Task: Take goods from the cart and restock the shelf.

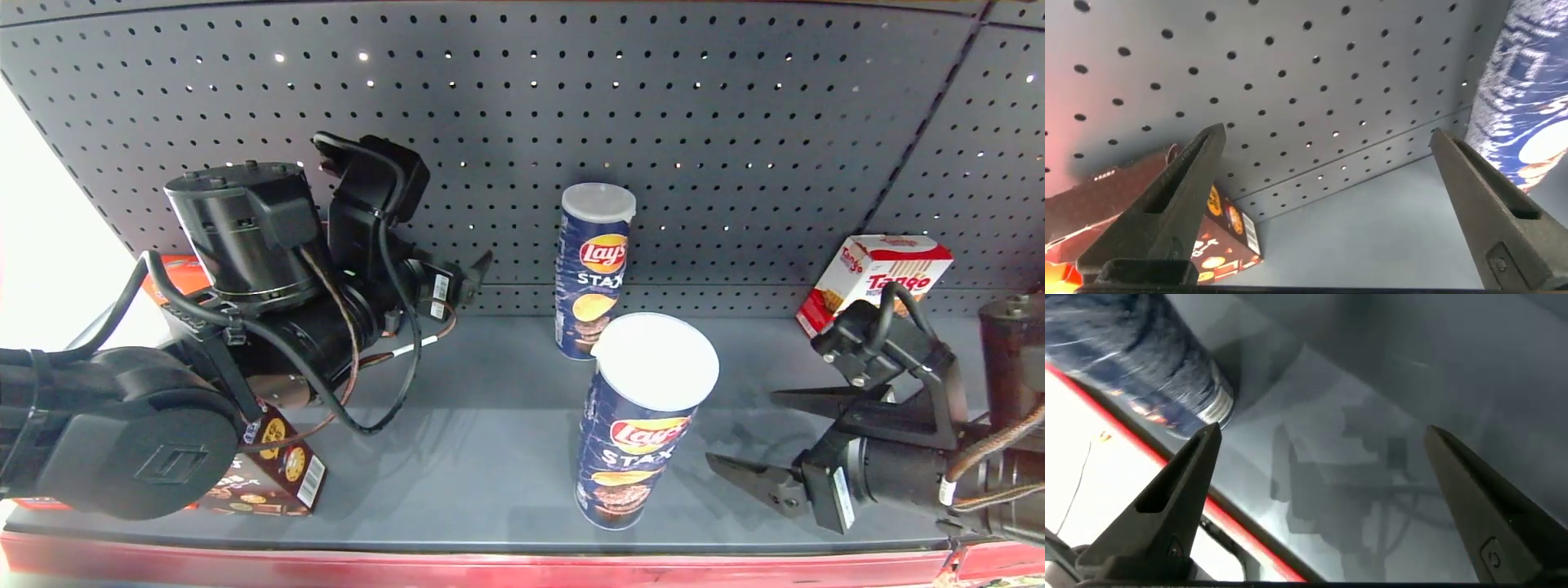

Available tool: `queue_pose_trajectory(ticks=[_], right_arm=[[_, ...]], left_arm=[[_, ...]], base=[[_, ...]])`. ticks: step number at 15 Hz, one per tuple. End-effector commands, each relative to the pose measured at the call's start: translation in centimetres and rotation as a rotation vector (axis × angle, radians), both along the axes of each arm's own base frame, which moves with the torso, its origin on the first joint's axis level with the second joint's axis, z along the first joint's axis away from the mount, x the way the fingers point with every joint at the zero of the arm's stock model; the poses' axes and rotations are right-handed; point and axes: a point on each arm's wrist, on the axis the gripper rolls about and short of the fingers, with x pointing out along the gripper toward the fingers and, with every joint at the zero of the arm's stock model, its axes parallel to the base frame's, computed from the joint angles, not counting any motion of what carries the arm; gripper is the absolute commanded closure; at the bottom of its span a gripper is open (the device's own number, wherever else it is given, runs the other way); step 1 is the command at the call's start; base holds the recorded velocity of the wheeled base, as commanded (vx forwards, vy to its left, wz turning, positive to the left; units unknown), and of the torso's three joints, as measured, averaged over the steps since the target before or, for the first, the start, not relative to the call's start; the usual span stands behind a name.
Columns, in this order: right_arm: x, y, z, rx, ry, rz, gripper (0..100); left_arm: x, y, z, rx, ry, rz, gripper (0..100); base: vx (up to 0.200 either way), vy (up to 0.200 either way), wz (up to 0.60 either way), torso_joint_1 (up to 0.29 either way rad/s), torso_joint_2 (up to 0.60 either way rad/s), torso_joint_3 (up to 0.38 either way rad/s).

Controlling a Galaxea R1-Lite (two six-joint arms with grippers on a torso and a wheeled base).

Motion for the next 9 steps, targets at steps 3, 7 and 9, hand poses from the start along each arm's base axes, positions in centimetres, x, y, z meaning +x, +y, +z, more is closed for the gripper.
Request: queue_pose_trajectory(ticks=[3,7,9], right_arm=[[2.0,1.9,-0.6,-0.032,0.029,-0.001,0],[2.2,2.8,-1.0,-0.042,0.042,0.024,0],[2.3,3.2,-1.1,-0.045,0.042,0.035,0]], left_arm=[[0.0,0.0,0.1,-0.002,-0.002,0.001,0],[0.0,0.1,0.0,-0.001,-0.001,0.002,0],[0.0,0.1,0.0,-0.001,-0.001,0.002,0]], base=[[0.000,0.000,0.00,0.000,0.00,0.000],[0.000,0.000,0.00,0.000,0.00,0.000],[0.000,0.000,0.00,0.000,0.00,0.000]])
